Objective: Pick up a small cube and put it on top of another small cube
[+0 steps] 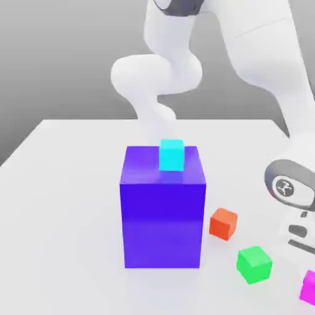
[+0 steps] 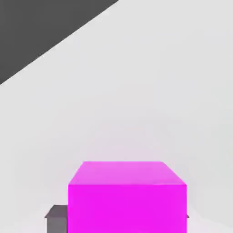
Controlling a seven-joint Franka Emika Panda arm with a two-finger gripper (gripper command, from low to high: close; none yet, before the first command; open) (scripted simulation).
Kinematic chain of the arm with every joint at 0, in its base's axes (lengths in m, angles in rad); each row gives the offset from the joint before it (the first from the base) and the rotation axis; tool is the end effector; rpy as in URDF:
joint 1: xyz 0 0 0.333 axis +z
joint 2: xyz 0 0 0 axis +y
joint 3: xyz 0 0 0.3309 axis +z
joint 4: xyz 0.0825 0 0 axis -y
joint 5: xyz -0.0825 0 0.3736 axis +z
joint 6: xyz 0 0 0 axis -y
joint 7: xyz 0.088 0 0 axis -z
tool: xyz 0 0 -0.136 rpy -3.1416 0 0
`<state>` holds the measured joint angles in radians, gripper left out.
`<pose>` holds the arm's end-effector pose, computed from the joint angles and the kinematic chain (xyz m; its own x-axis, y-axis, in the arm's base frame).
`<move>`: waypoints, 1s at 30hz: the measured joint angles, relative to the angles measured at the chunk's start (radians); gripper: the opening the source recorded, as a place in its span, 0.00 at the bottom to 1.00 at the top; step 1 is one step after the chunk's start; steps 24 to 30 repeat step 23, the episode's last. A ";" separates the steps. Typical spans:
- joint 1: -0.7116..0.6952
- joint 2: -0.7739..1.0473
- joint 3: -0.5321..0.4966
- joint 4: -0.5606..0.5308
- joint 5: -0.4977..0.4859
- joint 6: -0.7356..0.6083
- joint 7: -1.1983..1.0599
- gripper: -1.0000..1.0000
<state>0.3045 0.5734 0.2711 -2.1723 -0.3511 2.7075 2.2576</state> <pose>0.4575 0.3149 0.1262 0.1668 -0.9860 -0.0013 -0.9860 -0.1668 -0.0018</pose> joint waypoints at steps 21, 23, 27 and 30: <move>-0.187 -0.336 0.054 -0.406 0.126 0.090 -0.358 1.00; -0.187 -0.336 0.054 -0.406 0.126 0.090 -0.358 1.00; -0.187 -0.336 0.054 -0.406 0.126 0.090 -0.358 1.00; -0.187 -0.336 0.054 -0.406 0.126 0.090 -0.358 1.00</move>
